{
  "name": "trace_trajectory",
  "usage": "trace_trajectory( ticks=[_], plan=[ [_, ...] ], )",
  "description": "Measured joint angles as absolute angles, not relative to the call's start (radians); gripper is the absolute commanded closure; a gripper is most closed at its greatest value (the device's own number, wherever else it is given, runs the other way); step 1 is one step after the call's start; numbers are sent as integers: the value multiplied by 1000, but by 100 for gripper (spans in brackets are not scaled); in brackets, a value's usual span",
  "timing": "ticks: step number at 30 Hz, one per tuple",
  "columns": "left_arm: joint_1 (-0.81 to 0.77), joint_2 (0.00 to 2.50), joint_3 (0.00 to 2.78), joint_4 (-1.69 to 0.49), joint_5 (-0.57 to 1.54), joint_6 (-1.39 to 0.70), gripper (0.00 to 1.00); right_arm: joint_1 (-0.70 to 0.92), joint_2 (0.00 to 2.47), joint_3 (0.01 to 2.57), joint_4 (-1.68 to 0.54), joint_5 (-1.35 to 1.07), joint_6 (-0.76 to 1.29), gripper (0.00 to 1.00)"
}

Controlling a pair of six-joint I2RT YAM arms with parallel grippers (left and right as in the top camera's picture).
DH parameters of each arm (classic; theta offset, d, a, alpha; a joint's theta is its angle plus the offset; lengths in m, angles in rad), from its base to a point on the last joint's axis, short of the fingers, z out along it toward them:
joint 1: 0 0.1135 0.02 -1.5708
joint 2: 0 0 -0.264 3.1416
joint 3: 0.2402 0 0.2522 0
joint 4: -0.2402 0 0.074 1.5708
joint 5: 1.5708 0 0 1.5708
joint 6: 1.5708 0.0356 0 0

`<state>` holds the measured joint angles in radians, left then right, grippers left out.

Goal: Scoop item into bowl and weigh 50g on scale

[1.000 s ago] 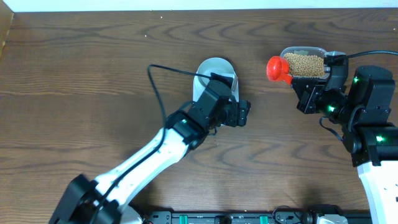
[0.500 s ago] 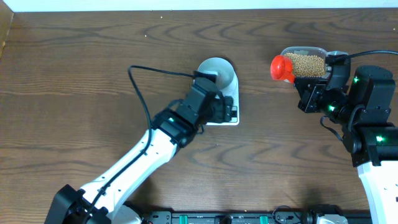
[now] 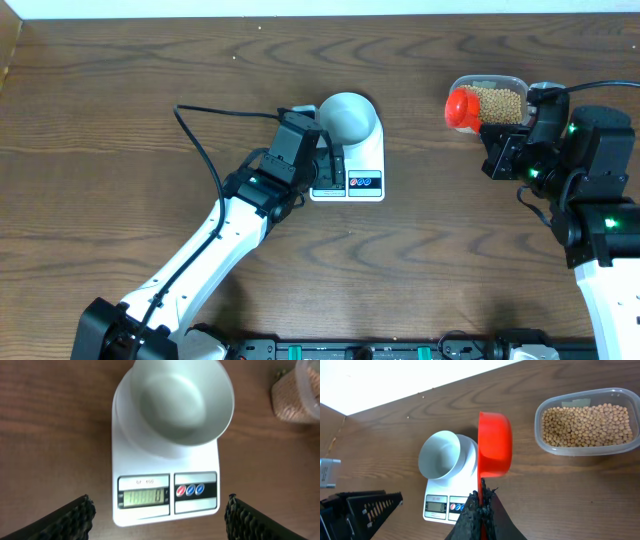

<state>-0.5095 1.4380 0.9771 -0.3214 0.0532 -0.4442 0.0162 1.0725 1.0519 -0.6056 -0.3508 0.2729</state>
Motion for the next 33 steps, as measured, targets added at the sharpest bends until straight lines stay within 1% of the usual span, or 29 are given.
trace_trajectory(
  ticks=[7,17,22,26,31,33],
  plan=[
    [-509,1431,977,-409,59,-425,15,16,1073,1052,-655,-317,274,99],
    [-509,1423,977,-531,71,-363,15,16,1073,1052,-666,-290,265,99],
    [-509,1395,977,-589,116,-288,15,16,1073,1052,-677,-287,238,99],
    [-509,1295,977,-635,132,-216,10,16,1073,1052,-677,-287,228,99],
    [-509,1145,977,-648,134,-166,0,16,1073,1052,-685,-287,225,99],
    [-509,1104,977,-648,134,-156,2,16,1073,1052,-688,-287,225,99]
  ],
)
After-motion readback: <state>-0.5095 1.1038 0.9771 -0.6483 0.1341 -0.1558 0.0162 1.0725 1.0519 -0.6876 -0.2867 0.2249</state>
